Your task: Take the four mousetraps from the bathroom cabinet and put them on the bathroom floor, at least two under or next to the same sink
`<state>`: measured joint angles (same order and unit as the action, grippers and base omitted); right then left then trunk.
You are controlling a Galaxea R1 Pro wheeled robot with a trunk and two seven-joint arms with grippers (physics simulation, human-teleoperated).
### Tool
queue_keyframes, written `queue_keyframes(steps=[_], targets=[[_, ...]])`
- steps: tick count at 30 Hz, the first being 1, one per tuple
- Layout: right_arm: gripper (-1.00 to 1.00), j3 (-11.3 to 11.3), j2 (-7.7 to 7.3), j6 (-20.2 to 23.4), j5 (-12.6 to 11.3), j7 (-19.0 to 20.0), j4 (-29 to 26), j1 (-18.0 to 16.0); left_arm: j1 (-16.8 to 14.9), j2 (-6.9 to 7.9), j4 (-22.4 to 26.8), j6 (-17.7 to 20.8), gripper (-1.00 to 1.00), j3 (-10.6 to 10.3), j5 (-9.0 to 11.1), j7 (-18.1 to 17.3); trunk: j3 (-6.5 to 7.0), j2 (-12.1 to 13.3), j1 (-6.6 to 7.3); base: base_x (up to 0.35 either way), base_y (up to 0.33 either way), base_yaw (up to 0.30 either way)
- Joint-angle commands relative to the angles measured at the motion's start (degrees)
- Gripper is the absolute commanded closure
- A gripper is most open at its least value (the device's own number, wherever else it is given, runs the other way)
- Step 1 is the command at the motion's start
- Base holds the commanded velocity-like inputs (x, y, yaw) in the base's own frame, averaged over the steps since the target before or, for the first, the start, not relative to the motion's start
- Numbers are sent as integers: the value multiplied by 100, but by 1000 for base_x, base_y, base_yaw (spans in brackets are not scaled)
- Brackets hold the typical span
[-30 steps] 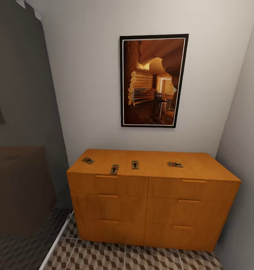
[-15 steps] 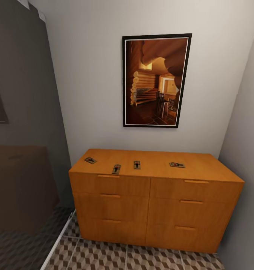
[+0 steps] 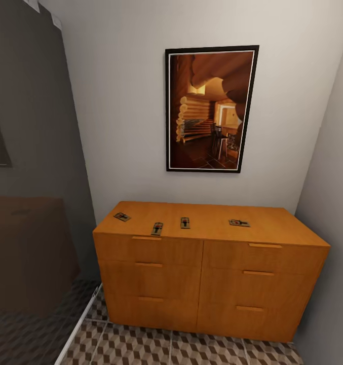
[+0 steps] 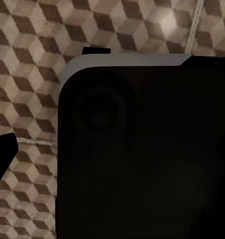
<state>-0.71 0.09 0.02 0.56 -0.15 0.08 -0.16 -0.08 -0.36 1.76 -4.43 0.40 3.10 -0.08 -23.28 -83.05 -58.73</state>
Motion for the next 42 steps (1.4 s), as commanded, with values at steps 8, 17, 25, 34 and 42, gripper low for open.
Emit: queue_keyframes(steps=[8,17,25,34,42], targets=[[-100,16,-2,-68,-11,-2,1,-2,-1,-5,95,-15,-100,-10,32,6,-4,-3,0,0,0,0],[-100,48,-25,-70,-30,0,-10,-6,-1,7,529,41,-100,-13,46,23,-4,-3,0,0,0,0],[-100,38,-22,-28,-21,15,-122,-7,-1,56,1241,147,-100,-8,48,78,-4,-3,0,0,0,0],[-100,27,-68,159,-12,-121,-1137,-9,-1,62,2664,1263,-100,-5,42,193,-4,-3,0,0,0,0],[-100,27,-84,1284,18,-388,-2961,-10,-1,70,3610,1878,-100,-6,37,205,-4,-3,0,0,0,0]])
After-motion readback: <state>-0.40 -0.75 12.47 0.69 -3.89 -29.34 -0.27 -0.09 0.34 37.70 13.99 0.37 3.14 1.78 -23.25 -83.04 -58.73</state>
